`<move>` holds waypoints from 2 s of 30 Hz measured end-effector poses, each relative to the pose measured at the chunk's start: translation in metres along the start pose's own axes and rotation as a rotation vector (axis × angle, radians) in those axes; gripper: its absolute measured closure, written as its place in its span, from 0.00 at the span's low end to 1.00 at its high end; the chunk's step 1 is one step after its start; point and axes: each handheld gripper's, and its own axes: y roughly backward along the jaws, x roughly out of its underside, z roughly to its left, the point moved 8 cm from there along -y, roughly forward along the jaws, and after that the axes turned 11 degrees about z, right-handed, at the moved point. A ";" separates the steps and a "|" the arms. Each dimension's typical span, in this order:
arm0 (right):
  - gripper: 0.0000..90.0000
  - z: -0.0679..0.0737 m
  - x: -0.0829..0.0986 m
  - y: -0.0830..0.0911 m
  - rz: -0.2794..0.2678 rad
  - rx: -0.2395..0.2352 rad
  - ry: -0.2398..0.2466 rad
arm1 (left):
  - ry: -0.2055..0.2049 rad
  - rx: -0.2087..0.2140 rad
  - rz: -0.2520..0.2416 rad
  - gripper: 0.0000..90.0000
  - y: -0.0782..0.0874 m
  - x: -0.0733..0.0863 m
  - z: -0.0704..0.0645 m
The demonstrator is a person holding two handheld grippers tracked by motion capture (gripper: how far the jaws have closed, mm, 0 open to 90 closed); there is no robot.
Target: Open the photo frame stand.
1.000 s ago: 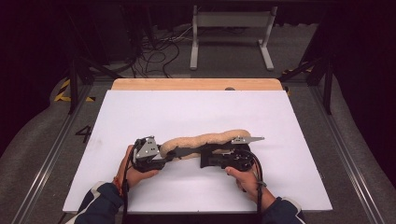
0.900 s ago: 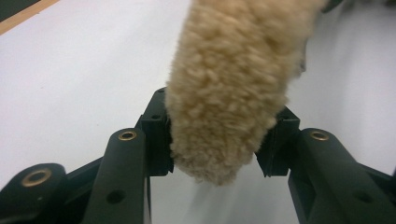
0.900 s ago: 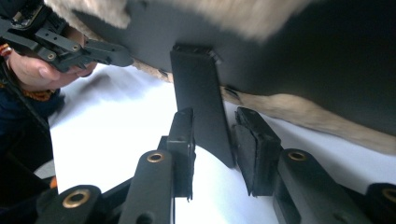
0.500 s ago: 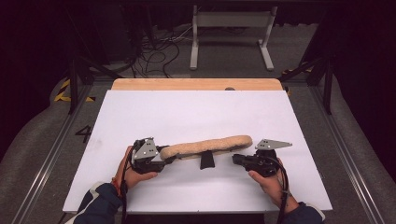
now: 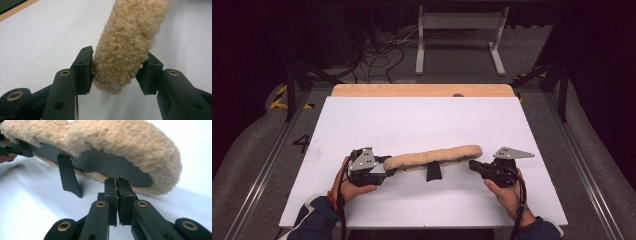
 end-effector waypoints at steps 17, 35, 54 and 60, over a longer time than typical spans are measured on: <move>1.00 -0.009 -0.004 0.003 -0.029 0.043 -0.014 | -0.010 0.010 -0.003 0.64 0.006 0.000 -0.005; 1.00 -0.016 -0.015 0.000 -0.054 0.061 -0.026 | -0.026 0.012 0.011 0.67 0.010 0.003 -0.017; 1.00 -0.023 -0.023 -0.007 -0.058 0.074 -0.029 | -0.021 0.014 0.009 0.68 0.013 0.004 -0.030; 1.00 -0.027 -0.023 -0.007 -0.061 0.078 -0.036 | -0.018 0.015 0.007 0.68 0.012 0.003 -0.030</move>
